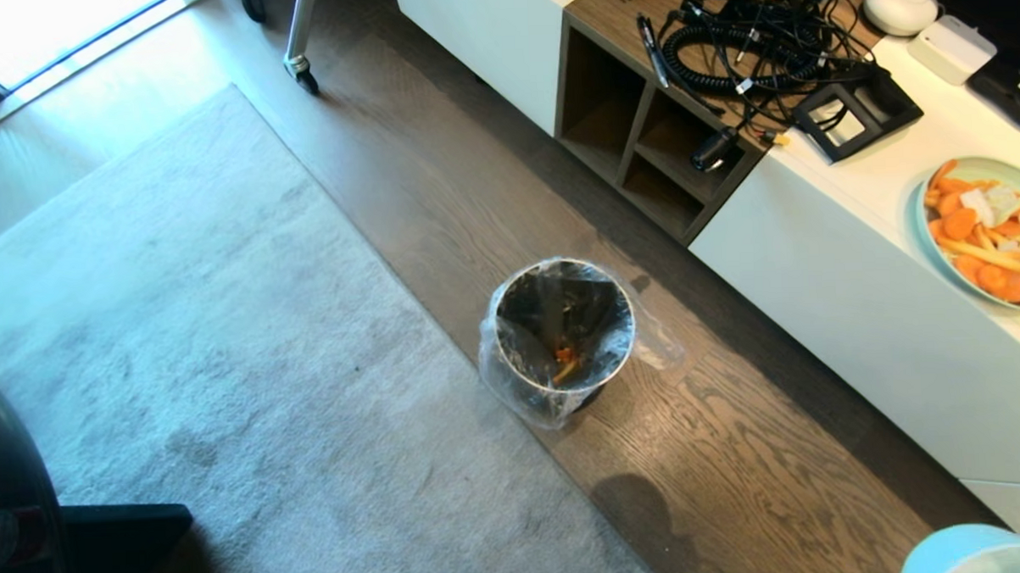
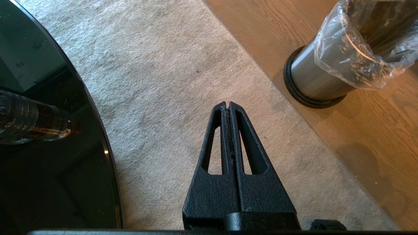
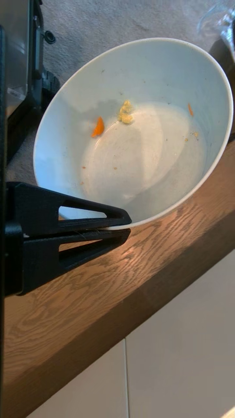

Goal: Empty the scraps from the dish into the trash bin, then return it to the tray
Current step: Put the bowl back to the table

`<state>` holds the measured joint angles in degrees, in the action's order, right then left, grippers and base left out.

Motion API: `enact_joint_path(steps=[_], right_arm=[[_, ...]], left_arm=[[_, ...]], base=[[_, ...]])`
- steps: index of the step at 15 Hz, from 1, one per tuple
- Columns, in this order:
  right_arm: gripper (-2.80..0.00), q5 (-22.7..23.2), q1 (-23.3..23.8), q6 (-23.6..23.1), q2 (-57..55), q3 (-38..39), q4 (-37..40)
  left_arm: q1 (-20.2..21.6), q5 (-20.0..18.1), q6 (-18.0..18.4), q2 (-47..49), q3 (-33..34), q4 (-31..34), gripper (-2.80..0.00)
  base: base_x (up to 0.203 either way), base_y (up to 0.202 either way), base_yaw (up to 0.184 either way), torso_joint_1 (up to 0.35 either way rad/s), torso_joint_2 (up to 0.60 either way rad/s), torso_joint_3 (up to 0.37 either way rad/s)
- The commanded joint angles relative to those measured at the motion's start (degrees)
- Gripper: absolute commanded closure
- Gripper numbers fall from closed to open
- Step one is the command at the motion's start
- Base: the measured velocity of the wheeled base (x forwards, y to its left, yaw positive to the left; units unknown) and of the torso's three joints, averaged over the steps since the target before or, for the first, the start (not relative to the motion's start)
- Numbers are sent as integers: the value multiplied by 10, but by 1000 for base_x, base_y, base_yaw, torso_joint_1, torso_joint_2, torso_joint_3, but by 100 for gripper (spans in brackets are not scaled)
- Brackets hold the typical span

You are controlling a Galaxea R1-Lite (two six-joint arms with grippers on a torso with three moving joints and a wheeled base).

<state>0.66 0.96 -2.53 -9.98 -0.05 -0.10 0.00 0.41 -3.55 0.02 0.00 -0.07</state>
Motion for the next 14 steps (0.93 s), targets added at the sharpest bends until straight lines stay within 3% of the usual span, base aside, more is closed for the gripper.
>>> enact_joint_path(steps=[1,14], right_arm=[[0,0,-5,-1,66,0,-1],[0,-1,-7,17,99,0,-2]], left_arm=[[0,0,-1,0,0,0,0],[0,0,-1,0,0,0,0]], base=[[0,0,0,0,0,0],[0,0,0,0,0,19]])
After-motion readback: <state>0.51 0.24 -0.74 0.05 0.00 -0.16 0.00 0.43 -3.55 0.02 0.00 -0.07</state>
